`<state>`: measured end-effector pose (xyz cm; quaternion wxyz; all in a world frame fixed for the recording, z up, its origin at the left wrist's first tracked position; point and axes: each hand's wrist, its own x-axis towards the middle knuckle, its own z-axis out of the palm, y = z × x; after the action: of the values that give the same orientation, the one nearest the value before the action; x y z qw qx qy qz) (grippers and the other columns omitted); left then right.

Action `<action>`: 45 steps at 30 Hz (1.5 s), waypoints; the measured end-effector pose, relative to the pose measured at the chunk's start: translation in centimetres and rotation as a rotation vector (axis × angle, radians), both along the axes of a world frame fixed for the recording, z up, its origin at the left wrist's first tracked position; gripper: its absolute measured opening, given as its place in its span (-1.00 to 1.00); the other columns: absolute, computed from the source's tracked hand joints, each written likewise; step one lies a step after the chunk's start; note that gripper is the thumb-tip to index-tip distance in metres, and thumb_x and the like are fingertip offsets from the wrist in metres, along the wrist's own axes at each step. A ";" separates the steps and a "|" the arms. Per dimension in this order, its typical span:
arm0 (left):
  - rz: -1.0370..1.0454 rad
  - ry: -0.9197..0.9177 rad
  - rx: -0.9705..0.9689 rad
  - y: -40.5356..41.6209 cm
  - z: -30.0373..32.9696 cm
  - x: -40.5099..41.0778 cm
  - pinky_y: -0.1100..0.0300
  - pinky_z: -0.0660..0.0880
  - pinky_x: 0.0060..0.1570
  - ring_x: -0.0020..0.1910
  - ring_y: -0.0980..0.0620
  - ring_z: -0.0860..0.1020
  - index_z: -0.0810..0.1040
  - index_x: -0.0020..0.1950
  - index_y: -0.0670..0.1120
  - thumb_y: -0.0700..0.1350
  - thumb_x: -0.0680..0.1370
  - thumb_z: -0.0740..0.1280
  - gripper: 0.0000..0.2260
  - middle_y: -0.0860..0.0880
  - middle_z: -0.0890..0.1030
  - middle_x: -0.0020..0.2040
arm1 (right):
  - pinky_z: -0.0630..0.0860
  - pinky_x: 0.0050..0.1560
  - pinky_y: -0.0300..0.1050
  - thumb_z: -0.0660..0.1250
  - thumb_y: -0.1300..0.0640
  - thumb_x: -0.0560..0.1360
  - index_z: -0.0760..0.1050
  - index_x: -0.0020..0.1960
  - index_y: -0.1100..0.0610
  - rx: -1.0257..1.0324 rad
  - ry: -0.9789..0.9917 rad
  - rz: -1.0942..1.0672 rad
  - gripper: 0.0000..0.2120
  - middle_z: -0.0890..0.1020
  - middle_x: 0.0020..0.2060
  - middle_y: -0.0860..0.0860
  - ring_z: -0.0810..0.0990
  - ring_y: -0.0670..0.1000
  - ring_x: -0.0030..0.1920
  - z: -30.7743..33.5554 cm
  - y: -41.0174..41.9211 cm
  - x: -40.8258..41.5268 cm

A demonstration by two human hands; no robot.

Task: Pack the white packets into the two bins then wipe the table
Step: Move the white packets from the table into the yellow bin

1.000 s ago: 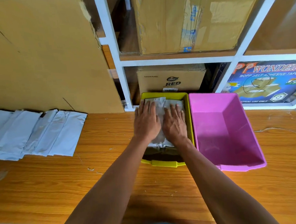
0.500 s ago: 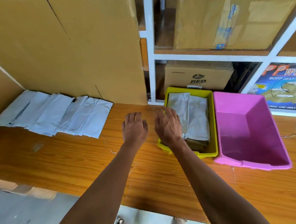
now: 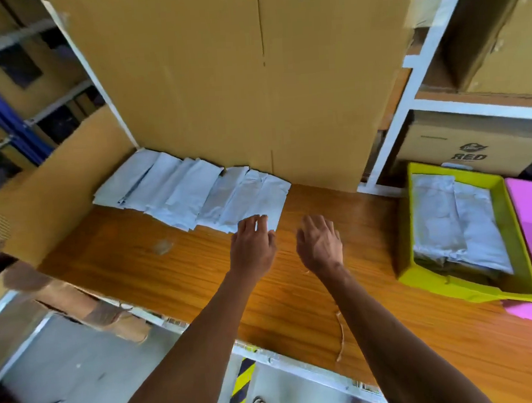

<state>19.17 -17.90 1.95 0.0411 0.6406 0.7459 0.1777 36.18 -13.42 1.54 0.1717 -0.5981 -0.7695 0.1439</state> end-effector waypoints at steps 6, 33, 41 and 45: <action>0.039 -0.040 -0.074 -1.0 -0.4 -7.3 -0.15 0.46 0.27 0.46 -0.20 0.40 0.44 0.52 -0.14 0.00 0.71 0.22 -0.59 -0.17 0.50 0.46 | 0.50 0.24 0.15 0.17 -0.07 0.72 0.46 0.38 0.03 -0.073 -0.001 0.028 -0.69 0.48 0.37 0.06 0.45 0.16 0.33 -0.9 -0.2 -6.6; -0.085 -0.095 -0.337 15.6 -3.8 -18.4 -0.21 0.34 0.50 0.65 -0.21 0.13 0.09 0.74 0.00 0.09 0.74 0.10 -0.44 -0.12 0.10 0.72 | 0.20 0.62 0.12 0.03 0.11 0.73 -0.09 0.72 0.17 -0.255 0.128 -0.079 -0.39 0.19 0.67 0.13 0.14 0.11 0.67 -7.1 12.7 -17.9; -0.185 -0.086 -0.388 18.0 -4.6 -19.2 -0.09 0.10 0.60 0.68 -0.18 0.06 0.05 0.74 -0.02 0.12 0.75 0.11 -0.41 -0.10 0.06 0.73 | 0.07 0.65 0.23 -0.03 0.08 0.74 -0.09 0.71 0.22 -0.285 -0.111 -0.167 -0.41 0.11 0.69 0.13 -0.01 0.17 0.69 -9.1 11.6 -17.7; -0.282 -0.090 -0.254 18.3 -5.2 -19.2 -0.07 0.26 0.50 0.54 -0.18 0.31 0.32 0.65 -0.06 0.09 0.72 0.21 -0.48 -0.13 0.37 0.58 | 0.21 0.58 0.29 0.14 0.05 0.70 0.10 0.68 0.17 -0.197 -0.110 -0.289 -0.41 0.26 0.61 0.18 0.14 0.24 0.65 -9.2 10.5 -16.7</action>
<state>0.00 0.38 -3.29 0.1797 0.7197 0.6627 0.1031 19.49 -2.95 -7.70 0.0888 -0.7234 -0.6659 0.1592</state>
